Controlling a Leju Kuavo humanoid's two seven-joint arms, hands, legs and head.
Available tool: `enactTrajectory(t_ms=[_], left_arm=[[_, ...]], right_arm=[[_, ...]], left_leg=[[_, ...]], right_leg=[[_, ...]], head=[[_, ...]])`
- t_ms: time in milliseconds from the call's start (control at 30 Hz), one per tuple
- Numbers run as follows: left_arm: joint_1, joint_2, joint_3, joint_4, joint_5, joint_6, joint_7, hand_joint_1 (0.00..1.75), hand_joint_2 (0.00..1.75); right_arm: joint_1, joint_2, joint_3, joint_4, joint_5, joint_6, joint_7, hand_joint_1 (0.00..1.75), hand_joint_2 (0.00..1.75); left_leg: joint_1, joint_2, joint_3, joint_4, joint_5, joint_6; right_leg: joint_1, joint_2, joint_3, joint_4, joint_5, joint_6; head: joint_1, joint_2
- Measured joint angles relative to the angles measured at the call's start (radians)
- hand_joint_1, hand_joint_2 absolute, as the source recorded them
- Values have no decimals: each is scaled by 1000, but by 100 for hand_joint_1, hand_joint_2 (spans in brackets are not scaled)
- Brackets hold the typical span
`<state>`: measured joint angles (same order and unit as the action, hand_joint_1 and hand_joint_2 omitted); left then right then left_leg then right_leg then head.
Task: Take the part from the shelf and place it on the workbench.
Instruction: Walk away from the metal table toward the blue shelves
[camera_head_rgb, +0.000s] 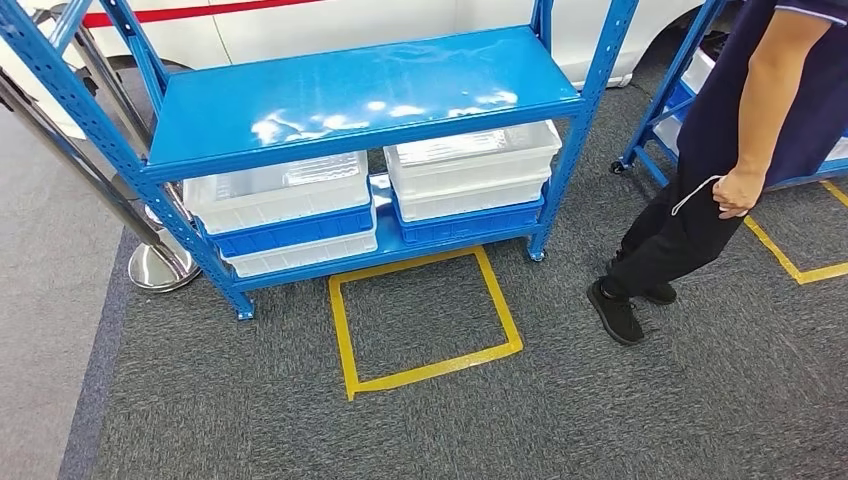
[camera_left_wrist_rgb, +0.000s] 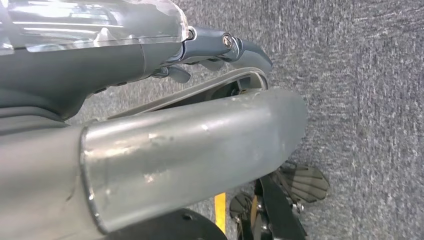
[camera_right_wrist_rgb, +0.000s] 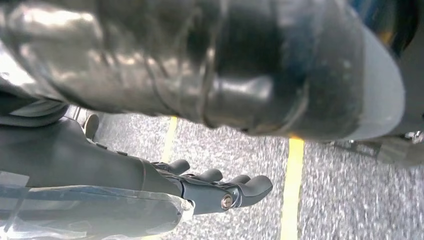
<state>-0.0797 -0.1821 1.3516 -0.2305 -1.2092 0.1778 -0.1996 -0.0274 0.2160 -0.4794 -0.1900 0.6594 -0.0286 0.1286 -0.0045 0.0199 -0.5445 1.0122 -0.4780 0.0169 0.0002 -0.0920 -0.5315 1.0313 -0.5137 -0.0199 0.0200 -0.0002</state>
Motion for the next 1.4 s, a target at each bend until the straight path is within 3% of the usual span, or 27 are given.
enactTrajectory(t_ms=[33, 100, 167, 200, 233, 267, 300, 333, 400, 467, 533, 600, 633, 700, 733, 767, 800, 867, 933, 1033, 1100, 1167, 1233, 1300, 1333, 1367, 1400], left_arm=[[2, -1, 0, 0, 1, 0, -1, 0, 0], [2, -2, 1, 0, 2, 0, -2, 0, 0], [-1, -3, 1, 0, 2, 0, -3, 0, 0], [-2, -4, 1, 0, 2, 0, -3, 0, 0], [-3, -4, 1, 0, 2, 0, -3, 0, 0], [-3, -4, 1, 0, 2, 0, -3, 0, 0], [-2, -4, 1, 0, 2, -1, -3, 0, 0], [-2, -5, 1, 0, 3, -2, -4, 0, 0], [-3, -6, 1, 0, 3, -4, -5, 0, 0], [-4, -6, 1, 0, 4, -6, -6, 0, 0], [-5, -6, 1, 0, 4, -8, -6, 0, 0], [-5, -5, 1, 0, 4, -10, -6, 0, 0], [-5, -5, 1, 0, 4, -11, -5, 0, 0], [-5, -5, 1, 0, 4, -13, -5, 0, 0], [-4, -5, 1, 0, 4, -14, -5, 0, 0], [-3, -6, 1, 0, 4, -15, -5, 0, 0], [-1, -6, 1, 0, 4, -15, -4, 0, 0], [2, -3, 1, 0, 4, -17, -4, 0, 0], [3, 5, 1, 0, 4, -24, -4, 0, 0], [3, 15, 1, 0, 4, -35, -4, 0, 0], [5, 17, 1, 0, 2, -38, -4, 0, 0], [4, 18, 1, 0, -1, -39, -4, 0, 0], [3, 18, 1, -1, -3, -39, -4, 0, 0], [4, 18, 1, -1, -5, -39, -4, 0, 0], [6, 18, 1, -1, -6, -40, -4, 0, 0], [7, 18, 1, 0, -7, -40, -4, 0, 0], [7, 17, 1, 0, -7, -40, -4, 0, 0]], right_arm=[[-1, 0, -2, 0, 0, -1, -1, 0, 0], [-2, 1, -5, 0, 0, -6, -4, 0, 0], [0, 0, -8, 0, -1, -9, -4, 0, 0], [1, 0, -9, 0, -1, -9, -4, 0, 0], [2, -1, -11, 0, 0, -9, -4, 0, 0], [3, -2, -12, 0, 0, -10, -4, 0, 0], [4, -3, -12, 0, 0, -10, -5, 0, 0], [5, -4, -12, 0, 1, -10, -5, 0, 0], [5, -5, -13, 0, 3, -12, -7, 0, 0], [6, -5, -13, 0, 4, -13, -7, 0, 0], [6, -5, -13, 0, 4, -12, -7, 0, 0], [7, -6, -13, 0, 4, -11, -7, 0, 0], [8, -6, -13, 0, 5, -11, -6, 0, 0], [9, -6, -14, 0, 7, -10, -5, 0, 0], [10, -7, -14, 0, 10, -11, -4, 0, 0], [10, -7, -15, 0, 13, -11, -3, 0, 0], [11, -8, -15, 0, 16, -12, -2, 0, 0], [13, -7, -15, 0, 20, -13, -1, 0, 0], [13, -7, -15, 1, 23, -13, -1, 0, 0], [10, -7, -15, 1, 28, -12, -2, 0, 0], [7, -8, -15, 1, 31, -12, -3, 0, 0], [5, -10, -15, 0, 33, -10, -3, 0, 0], [6, -13, -16, 0, 35, -8, -3, 0, 0], [8, -15, -16, 0, 36, -7, -2, 0, 0], [10, -16, -16, 0, 37, -7, -2, 0, 0], [14, -17, -16, 0, 37, -7, -1, 0, 0], [18, -18, -17, 1, 37, -7, 0, 0, 0]], left_leg=[[3, -2, 4, -8, 4, 3], [10, -6, 14, -27, 14, 11], [13, -10, 17, -35, 20, 17], [13, -13, 14, -33, 20, 18], [13, -17, 12, -31, 20, 18], [13, -21, 11, -28, 19, 17], [14, -26, 11, -25, 16, 15], [15, -30, 12, -20, 12, 12], [14, -38, 9, -9, -2, 1], [11, -41, 6, -3, -13, -12], [12, -43, 11, -3, -19, -24], [14, -38, 2, 31, -36, -34], [16, -34, -20, 76, -56, -39], [17, -28, -101, 214, -107, -44], [17, -27, -142, 272, -118, -44], [16, -27, -169, 300, -109, -42], [15, -27, -177, 287, -79, -38], [8, -25, -146, 169, 15, -16], [-5, -21, -106, 71, 58, 9], [-14, -21, -68, 25, 38, 29], [-8, -25, -29, -5, 30, 36], [-2, -26, 7, -25, 20, 40], [2, -29, 33, -29, 1, 41], [6, -35, 65, -29, -25, 34], [9, -38, 83, -28, -40, 28], [12, -39, 100, -28, -56, 22], [14, -40, 116, -23, -73, 15]], right_leg=[[-1, 2, 2, 0, -1, 6], [-3, 33, -6, 28, -24, 17], [-6, 74, -55, 130, -82, 25], [-8, 83, -88, 193, -109, 28], [-10, 86, -113, 240, -122, 31], [-12, 87, -123, 255, -115, 33], [-14, 87, -113, 230, -87, 35], [-17, 87, -86, 173, -48, 36], [-18, 93, -32, 55, -3, 34], [-15, 97, -13, 12, -6, 21], [-13, 94, -9, 9, -7, 6], [-15, 91, 3, 4, -10, -8], [-17, 88, 10, 2, -12, -14], [-15, 83, 21, 2, -22, -20], [-13, 82, 27, 2, -28, -22], [-10, 82, 36, 2, -36, -22], [-8, 82, 46, 2, -44, -22], [-4, 82, 70, 0, -65, -21], [-3, 80, 86, -4, -84, -12], [-8, 75, 109, -1, -78, 8], [-9, 78, 92, 57, -55, 18], [-11, 86, 20, 166, -63, 24], [-15, 90, -69, 251, -121, 32], [-21, 90, -124, 253, -170, 42], [-23, 90, -135, 220, -161, 46], [-26, 90, -139, 169, -116, 49], [-28, 89, -142, 116, -44, 50]], head=[[0, 0], [0, 0], [1, 0], [1, 0], [1, 0], [0, 0], [0, 0], [0, 0], [0, 0], [0, 0], [0, 0], [0, 0], [-1, 0], [-1, 0], [-1, 0], [-1, 0], [-1, 0], [-1, 0], [-1, 0], [-2, 0], [-1, 0], [0, 0], [-1, 0], [-1, 0], [0, 0], [0, 0], [0, 0]])
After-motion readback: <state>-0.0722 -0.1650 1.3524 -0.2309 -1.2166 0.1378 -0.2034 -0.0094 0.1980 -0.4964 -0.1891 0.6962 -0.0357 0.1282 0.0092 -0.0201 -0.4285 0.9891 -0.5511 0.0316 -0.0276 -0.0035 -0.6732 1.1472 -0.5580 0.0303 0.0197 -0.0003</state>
